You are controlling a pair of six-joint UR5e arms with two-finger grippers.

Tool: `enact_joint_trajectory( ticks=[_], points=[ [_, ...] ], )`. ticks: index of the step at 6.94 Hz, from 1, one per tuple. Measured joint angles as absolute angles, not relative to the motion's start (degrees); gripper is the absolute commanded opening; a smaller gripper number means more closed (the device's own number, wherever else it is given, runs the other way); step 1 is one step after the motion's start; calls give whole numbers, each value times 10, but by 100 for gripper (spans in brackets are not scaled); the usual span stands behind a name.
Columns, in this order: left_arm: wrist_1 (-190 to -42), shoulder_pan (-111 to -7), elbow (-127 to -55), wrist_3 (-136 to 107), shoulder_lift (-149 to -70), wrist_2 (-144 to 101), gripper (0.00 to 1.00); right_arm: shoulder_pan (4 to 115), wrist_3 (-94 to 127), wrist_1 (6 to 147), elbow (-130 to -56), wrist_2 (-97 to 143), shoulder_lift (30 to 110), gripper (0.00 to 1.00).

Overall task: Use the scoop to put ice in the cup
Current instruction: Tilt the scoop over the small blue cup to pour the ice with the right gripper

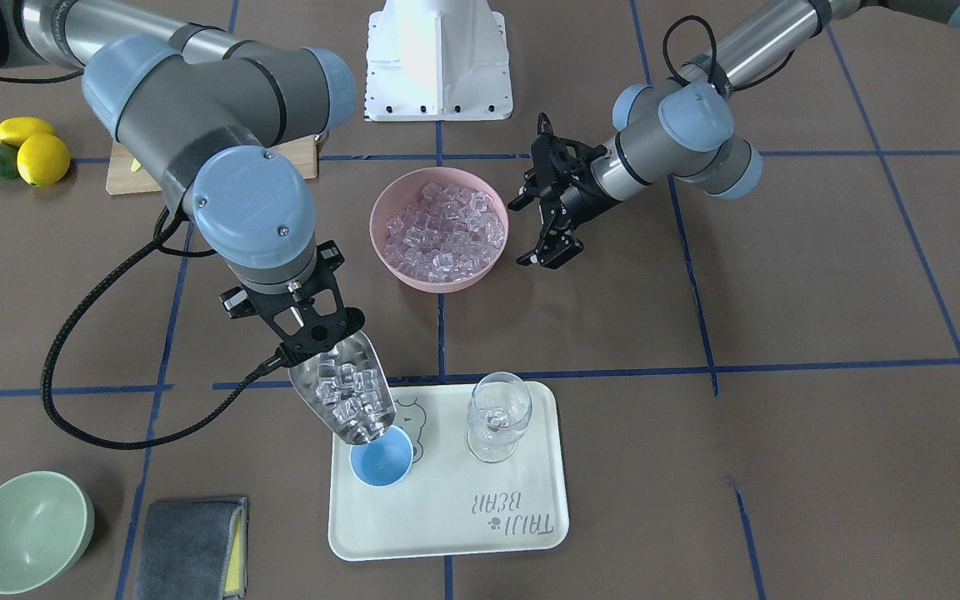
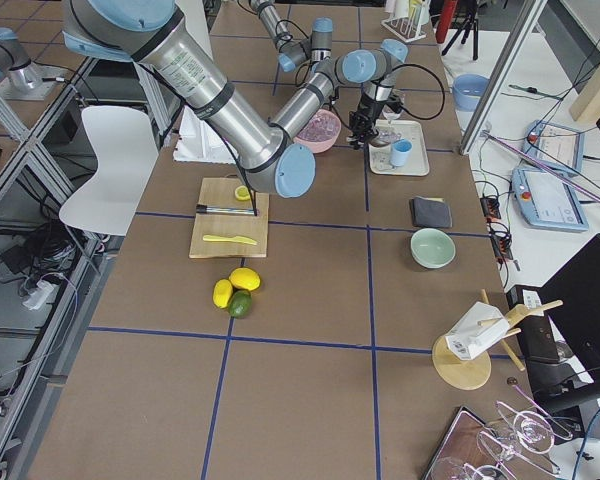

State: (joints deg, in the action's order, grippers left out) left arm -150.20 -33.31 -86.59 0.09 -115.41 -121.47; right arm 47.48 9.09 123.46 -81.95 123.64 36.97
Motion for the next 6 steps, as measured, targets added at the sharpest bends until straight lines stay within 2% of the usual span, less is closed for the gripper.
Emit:
enact_joint_trajectory(
  ticks=[6],
  points=[
    [-1503, -332, -865, 1, -1154, -1212, 100, 484, -34, 1369, -736, 1191, 290, 0]
  ],
)
